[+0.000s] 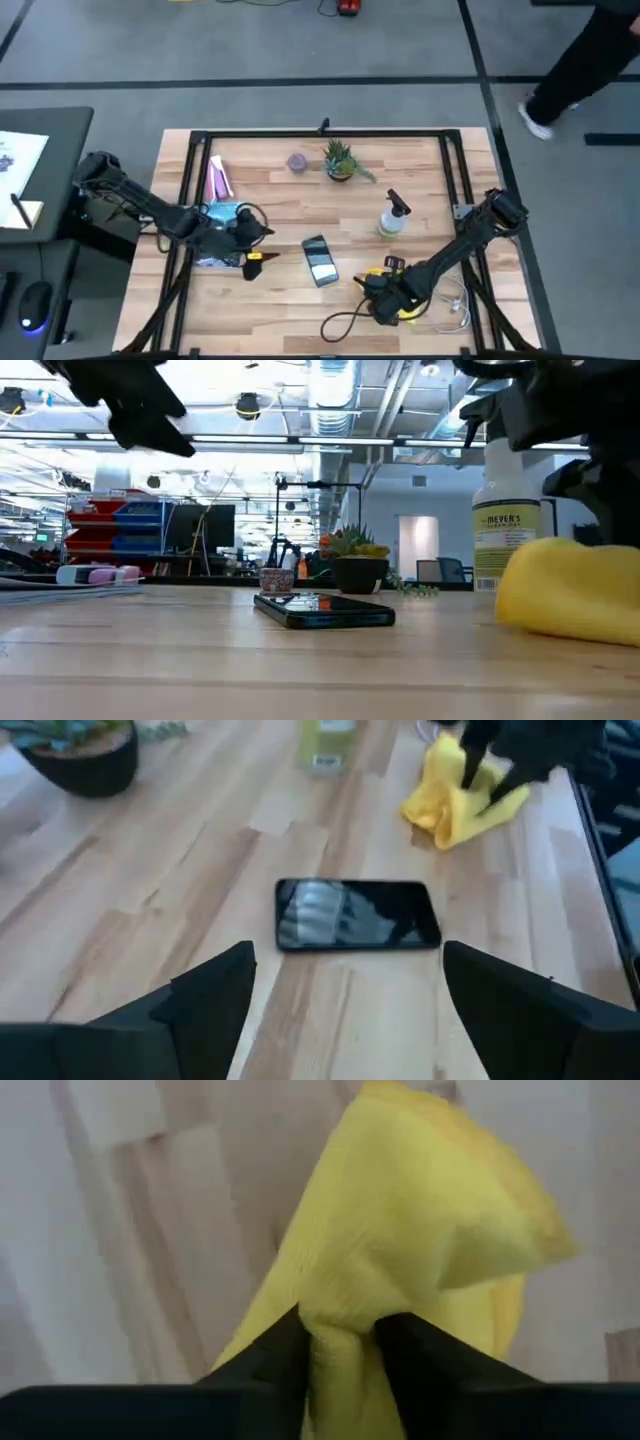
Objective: Apply microfiber cloth
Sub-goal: Wipe the cellphone with the microfiber cloth, then return to home position
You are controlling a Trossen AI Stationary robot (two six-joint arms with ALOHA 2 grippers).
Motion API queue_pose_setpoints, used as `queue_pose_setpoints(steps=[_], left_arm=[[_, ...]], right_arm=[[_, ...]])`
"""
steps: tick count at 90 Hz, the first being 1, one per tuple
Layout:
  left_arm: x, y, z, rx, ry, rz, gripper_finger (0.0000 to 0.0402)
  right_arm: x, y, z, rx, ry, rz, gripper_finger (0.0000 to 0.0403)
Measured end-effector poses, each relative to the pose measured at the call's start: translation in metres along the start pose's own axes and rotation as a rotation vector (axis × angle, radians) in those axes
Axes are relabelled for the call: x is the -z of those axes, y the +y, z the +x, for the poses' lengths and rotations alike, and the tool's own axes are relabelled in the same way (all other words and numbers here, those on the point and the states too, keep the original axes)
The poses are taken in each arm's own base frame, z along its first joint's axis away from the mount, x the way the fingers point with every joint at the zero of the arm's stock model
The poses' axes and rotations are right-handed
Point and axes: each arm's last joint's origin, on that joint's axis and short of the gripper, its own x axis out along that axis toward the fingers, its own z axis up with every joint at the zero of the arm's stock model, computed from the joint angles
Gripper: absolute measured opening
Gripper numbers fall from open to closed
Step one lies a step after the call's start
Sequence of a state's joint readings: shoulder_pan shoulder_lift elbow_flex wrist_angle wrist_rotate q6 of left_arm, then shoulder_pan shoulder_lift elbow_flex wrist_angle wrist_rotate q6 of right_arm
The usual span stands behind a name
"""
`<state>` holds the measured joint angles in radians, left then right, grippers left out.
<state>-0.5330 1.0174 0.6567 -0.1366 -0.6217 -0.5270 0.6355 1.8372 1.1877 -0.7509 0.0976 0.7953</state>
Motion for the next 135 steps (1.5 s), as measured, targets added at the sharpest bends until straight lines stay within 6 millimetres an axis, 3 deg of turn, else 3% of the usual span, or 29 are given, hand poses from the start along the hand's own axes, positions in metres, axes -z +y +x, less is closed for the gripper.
queue_pose_setpoints(steps=[12, 29, 39, 52, 71, 95, 111, 135], left_arm=[[-0.004, -0.006, -0.022, 0.087, -0.041, -0.039, 0.0301], [-0.018, 0.005, -0.057, 0.105, -0.15, -0.045, 0.03], [-0.025, 0.023, -0.074, 0.103, -0.178, -0.067, 0.0294], [-0.024, 0.045, -0.091, 0.107, -0.225, -0.083, 0.0288], [0.001, 0.072, -0.097, 0.129, -0.285, -0.14, 0.0287], [0.031, 0.087, -0.088, 0.219, -0.405, -0.182, 0.0287], [0.044, 0.095, -0.081, 0.241, -0.467, -0.187, 0.0287], [0.049, 0.108, -0.069, 0.227, -0.53, -0.161, 0.0287]], right_arm=[[0.004, -0.007, -0.024, -0.015, 0.006, -0.018, 0.0165], [0.022, -0.022, -0.092, 0.001, -0.21, -0.039, 0.0164], [0.038, -0.048, -0.13, -0.022, -0.396, -0.001, 0.015], [0.065, -0.09, -0.15, -0.146, -0.566, 0.091, 0.0126], [0.101, -0.141, -0.138, -0.353, -0.811, 0.198, 0.0097], [0.12, -0.166, -0.11, -0.716, -1.098, 0.108, 0.0063], [0.12, -0.18, -0.086, -0.734, -1.171, 0.062, 0.0049], [0.113, -0.205, -0.082, -0.703, -1.28, 0.019, 0.0016]])
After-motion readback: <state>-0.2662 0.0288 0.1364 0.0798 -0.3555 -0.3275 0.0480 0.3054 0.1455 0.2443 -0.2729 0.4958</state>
